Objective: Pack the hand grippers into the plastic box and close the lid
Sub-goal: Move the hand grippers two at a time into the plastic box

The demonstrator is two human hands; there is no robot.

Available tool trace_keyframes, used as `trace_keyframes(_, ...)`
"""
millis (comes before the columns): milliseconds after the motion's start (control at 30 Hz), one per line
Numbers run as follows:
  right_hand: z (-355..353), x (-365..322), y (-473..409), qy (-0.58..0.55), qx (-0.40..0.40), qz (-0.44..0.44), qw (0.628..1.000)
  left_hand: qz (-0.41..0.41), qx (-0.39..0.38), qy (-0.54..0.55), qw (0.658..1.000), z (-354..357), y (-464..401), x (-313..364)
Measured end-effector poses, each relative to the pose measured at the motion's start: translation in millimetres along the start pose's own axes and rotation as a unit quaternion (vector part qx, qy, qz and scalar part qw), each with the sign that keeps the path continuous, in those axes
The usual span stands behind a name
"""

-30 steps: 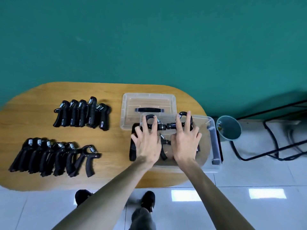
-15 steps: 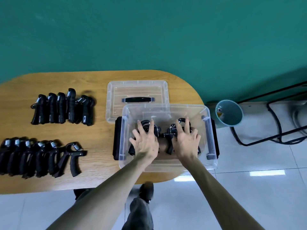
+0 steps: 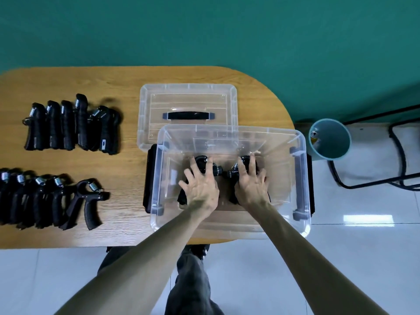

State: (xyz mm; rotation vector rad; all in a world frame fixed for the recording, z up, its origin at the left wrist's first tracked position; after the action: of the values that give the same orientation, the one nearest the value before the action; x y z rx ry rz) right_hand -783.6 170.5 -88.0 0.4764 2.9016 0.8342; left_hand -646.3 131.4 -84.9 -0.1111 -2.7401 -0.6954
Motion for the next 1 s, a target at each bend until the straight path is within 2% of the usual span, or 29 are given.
trace_keyframes(267, 11.3, -7.0, 1.2, 0.094, -0.005, -0.058, 0.994, 0.007, -0.003, -0.052, 0.999, 14.3, -5.8, -4.3)
trace_keyframes(400, 11.0, -8.3, -1.6, 0.097, -0.011, -0.061, 0.993, 0.015, 0.004, -0.080, 0.997, 17.8, -8.8, -4.5)
trace_keyframes(533, 12.4, -2.0, -9.3, 0.083, 0.016, -0.047, 0.995, 0.024, -0.020, -0.052, 0.998, 15.9, -6.3, -6.1)
trace_keyframes(667, -6.7, -1.1, -1.3, 0.095, 0.091, -0.039, 0.991, 0.075, 0.017, -0.017, 0.997, -7.3, 2.0, -2.8)
trace_keyframes(800, -35.5, -10.1, 25.2, 0.078, 0.130, -0.039, 0.988, 0.139, 0.006, -0.044, 0.989, -37.3, 16.5, -0.2)
trace_keyframes(1000, -103.9, -49.0, 57.7, 0.040, 0.216, -0.067, 0.973, 0.260, 0.065, -0.037, 0.963, -99.2, 33.9, -4.6)
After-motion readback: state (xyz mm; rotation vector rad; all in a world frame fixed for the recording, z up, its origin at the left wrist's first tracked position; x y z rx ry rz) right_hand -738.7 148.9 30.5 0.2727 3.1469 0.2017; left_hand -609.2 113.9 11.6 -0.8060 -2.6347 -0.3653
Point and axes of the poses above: each hand's wrist, its own y-axis away from the middle knuckle, its own z-axis out of the palm, x = y × z, the point moved 6 cm from there along -y, towards the middle knuckle, and after that the axes turned 12 degrees about y, right-handed, at the moved point
